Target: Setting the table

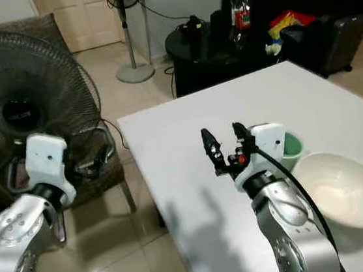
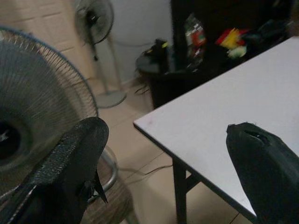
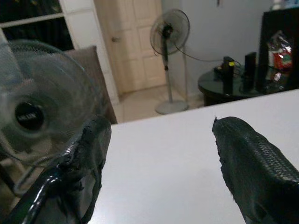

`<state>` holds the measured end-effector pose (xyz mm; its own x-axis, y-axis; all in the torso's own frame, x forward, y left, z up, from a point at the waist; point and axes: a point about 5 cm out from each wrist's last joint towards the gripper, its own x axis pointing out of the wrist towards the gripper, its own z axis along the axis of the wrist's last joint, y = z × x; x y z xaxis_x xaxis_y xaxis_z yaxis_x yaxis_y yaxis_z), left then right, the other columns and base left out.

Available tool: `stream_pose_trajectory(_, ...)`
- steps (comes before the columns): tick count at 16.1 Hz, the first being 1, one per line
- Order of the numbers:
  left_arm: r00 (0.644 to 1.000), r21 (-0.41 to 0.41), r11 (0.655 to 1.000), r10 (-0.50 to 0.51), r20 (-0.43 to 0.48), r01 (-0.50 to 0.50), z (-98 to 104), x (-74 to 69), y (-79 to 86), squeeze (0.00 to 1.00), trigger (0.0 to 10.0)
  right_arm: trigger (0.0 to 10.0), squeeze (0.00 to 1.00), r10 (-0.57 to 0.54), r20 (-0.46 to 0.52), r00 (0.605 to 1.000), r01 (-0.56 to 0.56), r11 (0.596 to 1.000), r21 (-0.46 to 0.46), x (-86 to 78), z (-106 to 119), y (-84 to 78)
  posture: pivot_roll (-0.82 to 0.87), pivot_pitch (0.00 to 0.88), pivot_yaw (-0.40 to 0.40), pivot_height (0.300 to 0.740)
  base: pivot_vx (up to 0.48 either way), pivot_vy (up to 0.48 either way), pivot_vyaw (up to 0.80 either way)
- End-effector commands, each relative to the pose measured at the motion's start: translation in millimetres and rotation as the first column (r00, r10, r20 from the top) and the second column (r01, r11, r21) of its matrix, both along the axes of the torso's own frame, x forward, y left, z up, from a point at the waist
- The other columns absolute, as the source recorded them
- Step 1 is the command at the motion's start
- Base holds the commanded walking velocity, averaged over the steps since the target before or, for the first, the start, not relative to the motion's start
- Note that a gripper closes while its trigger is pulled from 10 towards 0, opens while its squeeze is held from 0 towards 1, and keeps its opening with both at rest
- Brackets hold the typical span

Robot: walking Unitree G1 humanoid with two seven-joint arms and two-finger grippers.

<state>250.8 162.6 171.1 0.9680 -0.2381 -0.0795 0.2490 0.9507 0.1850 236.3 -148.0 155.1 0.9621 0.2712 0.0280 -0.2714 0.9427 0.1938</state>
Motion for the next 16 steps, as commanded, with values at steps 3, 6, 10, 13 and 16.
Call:
stream_pose_trajectory(3,1.000,0.021,1.000,0.010,-0.012,-0.010,-1.5,0.7,4.0,0.00,10.0,10.0,0.00,-0.021,-0.004,1.000,0.021,0.999,0.029,2.4,-0.6,-0.8,0.09,0.000,-0.020,0.740,0.000,0.350,0.53)
stream_pose_trajectory(6,1.000,0.029,1.000,0.009,-0.011,-0.009,-0.7,2.2,5.2,0.00,10.0,10.0,0.00,-0.064,-0.025,0.998,0.066,0.995,0.076,3.0,-3.9,-4.8,0.09,0.000,-0.015,0.740,0.000,0.351,0.00)
stream_pose_trajectory(10,1.000,0.035,0.999,0.004,-0.012,-0.003,-0.4,3.9,5.4,0.00,10.0,10.0,0.00,-0.079,-0.029,0.996,0.081,0.994,0.074,4.0,-4.6,-5.9,0.09,0.000,-0.013,0.740,0.000,0.351,0.00)
stream_pose_trajectory(13,1.000,0.036,0.999,0.005,-0.010,-0.005,-0.4,4.8,5.8,0.00,10.0,10.0,0.00,-0.077,-0.031,0.997,0.079,0.994,0.069,4.9,-5.0,-6.2,0.09,0.000,-0.017,0.740,0.000,0.347,0.00)
stream_pose_trajectory(16,1.000,0.037,0.999,0.009,-0.012,-0.009,-0.7,4.7,6.7,0.00,10.0,10.0,0.00,-0.076,-0.034,0.997,0.078,0.995,0.068,5.3,-5.6,-6.4,0.09,0.000,-0.018,0.740,0.000,0.349,0.00)
